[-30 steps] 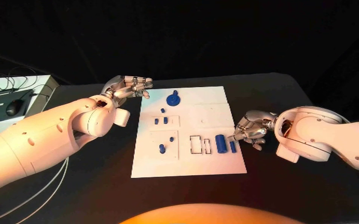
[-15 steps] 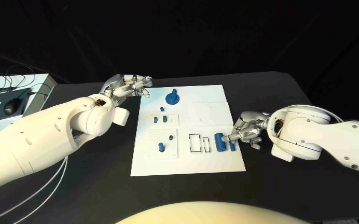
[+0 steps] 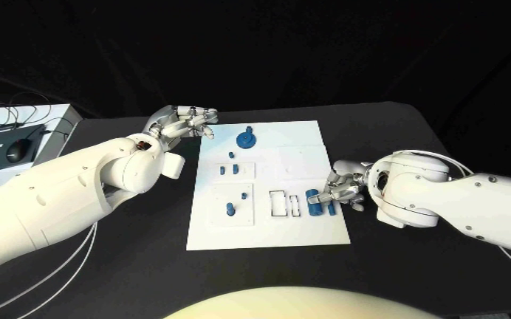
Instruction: Assemble the parts on the task board
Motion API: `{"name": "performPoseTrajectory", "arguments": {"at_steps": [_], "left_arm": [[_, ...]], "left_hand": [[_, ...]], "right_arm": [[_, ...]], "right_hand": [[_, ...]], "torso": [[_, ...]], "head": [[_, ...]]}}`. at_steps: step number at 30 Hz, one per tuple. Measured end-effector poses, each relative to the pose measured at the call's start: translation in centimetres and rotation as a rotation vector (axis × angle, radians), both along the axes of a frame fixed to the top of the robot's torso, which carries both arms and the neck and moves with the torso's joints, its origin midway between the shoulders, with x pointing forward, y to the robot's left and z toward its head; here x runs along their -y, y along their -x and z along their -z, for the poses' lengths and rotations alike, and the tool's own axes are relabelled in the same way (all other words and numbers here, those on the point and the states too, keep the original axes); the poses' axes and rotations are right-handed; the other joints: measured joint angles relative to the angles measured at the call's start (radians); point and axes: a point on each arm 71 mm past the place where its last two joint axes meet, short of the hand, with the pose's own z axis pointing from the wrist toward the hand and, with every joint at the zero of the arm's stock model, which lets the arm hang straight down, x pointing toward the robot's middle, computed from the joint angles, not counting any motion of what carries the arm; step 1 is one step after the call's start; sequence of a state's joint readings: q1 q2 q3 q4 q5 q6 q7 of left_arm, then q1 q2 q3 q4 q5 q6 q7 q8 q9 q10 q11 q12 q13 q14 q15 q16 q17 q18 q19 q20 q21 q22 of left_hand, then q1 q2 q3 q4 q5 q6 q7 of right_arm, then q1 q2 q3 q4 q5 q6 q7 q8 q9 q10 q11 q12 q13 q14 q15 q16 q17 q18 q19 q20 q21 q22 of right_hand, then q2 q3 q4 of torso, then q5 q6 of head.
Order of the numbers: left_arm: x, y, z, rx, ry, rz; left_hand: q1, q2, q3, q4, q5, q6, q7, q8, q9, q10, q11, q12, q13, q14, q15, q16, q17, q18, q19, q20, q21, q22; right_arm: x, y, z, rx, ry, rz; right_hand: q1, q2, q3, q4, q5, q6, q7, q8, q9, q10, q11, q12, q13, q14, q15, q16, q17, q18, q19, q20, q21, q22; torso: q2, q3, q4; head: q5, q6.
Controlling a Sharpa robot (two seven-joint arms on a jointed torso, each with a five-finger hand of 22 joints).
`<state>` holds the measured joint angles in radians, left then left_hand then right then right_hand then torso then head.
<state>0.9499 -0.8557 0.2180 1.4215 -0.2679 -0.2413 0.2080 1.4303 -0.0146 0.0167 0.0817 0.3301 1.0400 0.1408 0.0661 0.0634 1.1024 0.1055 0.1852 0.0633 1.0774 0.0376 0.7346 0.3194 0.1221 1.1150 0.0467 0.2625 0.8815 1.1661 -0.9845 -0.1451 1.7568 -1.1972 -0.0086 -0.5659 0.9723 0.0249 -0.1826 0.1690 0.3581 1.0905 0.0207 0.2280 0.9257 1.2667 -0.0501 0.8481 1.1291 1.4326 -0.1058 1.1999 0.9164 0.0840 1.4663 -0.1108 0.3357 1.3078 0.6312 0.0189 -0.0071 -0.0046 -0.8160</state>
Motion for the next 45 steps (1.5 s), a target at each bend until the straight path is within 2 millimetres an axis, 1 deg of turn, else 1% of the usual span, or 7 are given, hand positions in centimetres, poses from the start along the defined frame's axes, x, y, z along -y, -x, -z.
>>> {"name": "performPoseTrajectory", "arguments": {"at_steps": [3,5,12,14,16,34,45], "left_arm": [[-0.1,0.0,0.0,0.0,0.0,0.0],[-0.1,0.0,0.0,-0.001,0.0,0.0],[-0.1,0.0,0.0,-0.001,0.001,0.002],[-0.1,0.1,0.0,-0.001,0.001,0.003],[-0.1,0.1,0.0,-0.001,0.001,0.004],[-0.3,0.1,-0.1,-0.003,0.0,0.006],[-0.5,0.2,-0.1,-0.004,-0.002,0.006]], "left_hand": [[0.0,0.0,0.0,0.0,0.0,0.0,0.0,0.0,0.0,0.0,0.0,0.0,0.0,0.0,0.0,0.0,0.0,0.0,0.0,0.0,0.0,0.0],[0.0,0.0,0.0,0.0,0.0,0.0,0.0,0.0,0.0,0.0,0.0,0.0,0.0,0.0,0.0,0.0,0.0,0.0,0.0,0.0,0.0,0.0],[0.0,0.0,0.0,0.0,0.0,0.0,0.0,0.0,0.0,0.0,0.0,0.0,0.0,0.0,0.0,0.0,0.0,0.0,0.0,0.0,0.0,0.0],[0.0,0.0,0.0,0.0,0.0,0.0,0.0,0.0,0.0,0.0,0.0,0.0,0.0,0.0,0.0,0.0,0.0,0.0,0.0,0.0,0.0,0.0],[0.0,0.0,0.0,0.0,0.0,0.0,0.0,0.0,0.0,0.0,0.0,0.0,0.0,0.0,0.0,0.0,0.0,0.0,0.0,0.0,0.0,0.0],[0.005,0.005,-0.005,0.005,0.0,0.0,0.0,0.0,0.0,-0.003,0.004,0.0,0.0,0.0,0.0,0.0,-0.001,0.0,0.0,0.0,0.0,-0.006],[0.005,0.005,-0.008,0.008,0.0,0.0,0.0,0.0,0.0,-0.003,0.003,0.0,0.0,0.0,0.0,0.0,-0.001,0.0,0.0,0.0,0.0,-0.009]], "right_arm": [[-0.2,-0.1,0.1,0.005,0.016,-0.014],[-0.3,-0.1,0.2,0.007,0.026,-0.023],[-0.8,-0.1,0.4,0.01,0.051,-0.051],[-0.9,-0.2,0.4,0.01,0.057,-0.057],[-1.0,-0.2,0.5,0.008,0.063,-0.063],[-1.9,-0.7,1.6,0.004,0.104,-0.095],[-2.5,-0.9,2.0,0.011,0.113,-0.108]], "right_hand": [[-0.013,-0.003,-0.001,0.014,-0.004,0.003,-0.003,0.0,0.028,0.005,-0.005,0.006,0.005,0.0,0.0,0.001,0.009,0.0,0.0,0.0,0.016,0.0],[-0.025,-0.01,0.0,0.028,-0.008,0.006,-0.006,0.009,0.053,0.009,-0.002,0.013,0.007,0.004,-0.004,0.005,0.015,0.0,0.0,0.0,0.022,0.0],[-0.041,-0.007,-0.001,0.044,-0.03,0.01,-0.01,0.029,0.11,0.016,-0.009,0.019,0.011,0.004,-0.004,0.005,0.026,0.0,0.0,-0.007,0.038,0.0],[-0.041,-0.007,-0.001,0.044,-0.031,0.01,-0.01,0.029,0.115,0.016,-0.009,0.024,0.012,0.004,-0.004,0.01,0.027,-0.003,0.0,-0.007,0.044,0.0],[-0.041,-0.007,-0.001,0.044,-0.035,0.01,-0.01,0.035,0.119,0.016,-0.009,0.027,0.013,0.004,-0.004,0.01,0.028,-0.015,0.0,-0.007,0.047,0.0],[-0.049,0.001,-0.004,0.046,-0.035,0.007,-0.014,0.039,0.133,0.016,-0.008,0.031,0.014,0.007,-0.007,0.009,0.033,-0.015,0.0,-0.007,0.065,0.0],[-0.049,0.001,-0.003,0.042,-0.032,0.011,-0.018,0.051,0.14,0.017,-0.008,0.031,0.014,0.007,-0.007,0.014,0.037,-0.015,0.0,-0.007,0.076,0.0]], "torso": [[0.0,0.0,0.0],[0.0,0.0004,-0.0002],[0.001,0.0006,-0.0012],[0.001,0.0007,-0.0012],[0.001,0.0007,-0.0012],[0.002,0.0001,-0.0012],[0.002,-0.0002,-0.0007]], "head": [[0.001,-0.001],[0.003,-0.002],[0.006,-0.002],[0.006,-0.002],[0.007,-0.003],[0.011,-0.009],[0.013,-0.008]]}}
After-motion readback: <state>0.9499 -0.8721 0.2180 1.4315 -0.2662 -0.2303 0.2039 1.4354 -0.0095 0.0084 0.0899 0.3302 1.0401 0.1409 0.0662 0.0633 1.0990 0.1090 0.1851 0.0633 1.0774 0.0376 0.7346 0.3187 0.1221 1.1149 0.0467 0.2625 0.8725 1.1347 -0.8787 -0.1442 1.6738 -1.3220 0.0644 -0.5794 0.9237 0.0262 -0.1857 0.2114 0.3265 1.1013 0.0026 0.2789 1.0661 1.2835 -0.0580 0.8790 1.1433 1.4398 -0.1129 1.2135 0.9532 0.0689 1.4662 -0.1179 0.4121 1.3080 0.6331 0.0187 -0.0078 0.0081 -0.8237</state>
